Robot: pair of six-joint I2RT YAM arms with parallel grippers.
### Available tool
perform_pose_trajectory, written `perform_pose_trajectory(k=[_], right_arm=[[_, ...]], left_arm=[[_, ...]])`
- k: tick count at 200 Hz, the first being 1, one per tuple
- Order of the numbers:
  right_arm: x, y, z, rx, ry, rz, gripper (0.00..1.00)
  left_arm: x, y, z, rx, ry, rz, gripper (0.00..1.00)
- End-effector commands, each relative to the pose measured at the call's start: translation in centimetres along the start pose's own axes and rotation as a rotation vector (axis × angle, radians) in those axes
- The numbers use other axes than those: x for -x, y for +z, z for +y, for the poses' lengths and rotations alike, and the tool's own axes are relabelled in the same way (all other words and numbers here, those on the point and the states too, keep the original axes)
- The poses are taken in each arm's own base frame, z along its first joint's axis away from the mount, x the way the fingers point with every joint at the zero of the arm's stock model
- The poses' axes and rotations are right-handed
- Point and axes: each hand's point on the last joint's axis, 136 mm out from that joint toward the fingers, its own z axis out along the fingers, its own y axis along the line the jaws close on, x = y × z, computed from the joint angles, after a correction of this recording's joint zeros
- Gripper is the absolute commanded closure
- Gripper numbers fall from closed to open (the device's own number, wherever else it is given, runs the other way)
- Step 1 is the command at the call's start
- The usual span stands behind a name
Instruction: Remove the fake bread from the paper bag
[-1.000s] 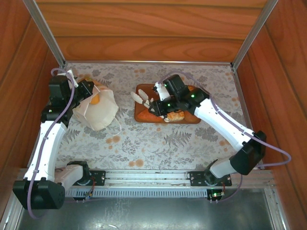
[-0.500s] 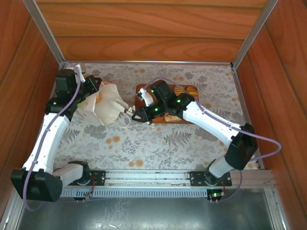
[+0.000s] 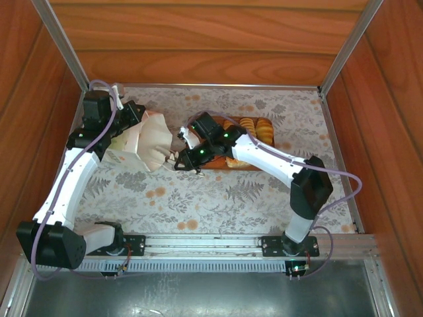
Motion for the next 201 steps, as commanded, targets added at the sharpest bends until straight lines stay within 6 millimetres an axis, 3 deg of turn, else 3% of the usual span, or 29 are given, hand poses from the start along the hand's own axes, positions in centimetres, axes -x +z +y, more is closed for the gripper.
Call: perform_pose_trajectory(k=[1, 42, 67, 120, 147, 201], right_arm=[[1.4, 0.2, 1.6, 0.041, 0.018, -0.030, 0.62], [2.9, 1.7, 1.7, 0.037, 0.070, -0.050, 0.61], [3.8, 2.4, -0.2, -0.092, 0.124, -0.071, 0.60], [6.6, 5.4, 0.6, -0.037, 0.113, -0.074, 0.60], [8.3, 6.0, 0.3, -0.053, 0.126, -0.136, 0.60], [9.7, 7.4, 0.2, -0.044, 0.165, -0.192, 0.57]], left_arm=[[0.9, -0.6, -1.1, -0.026, 0.011, -0.034, 1.00], [0.9, -0.8, -1.0, -0.022, 0.023, -0.043, 1.00], [0.9, -0.8, -1.0, -0.023, 0.030, -0.042, 1.00], [0.6, -2.0, -0.7, 0.000, 0.057, -0.062, 1.00], [0.4, -3.1, -0.2, 0.037, 0.073, -0.070, 1.00], [-0.4, -3.7, 0.5, 0.071, 0.070, -0.059, 1.00]])
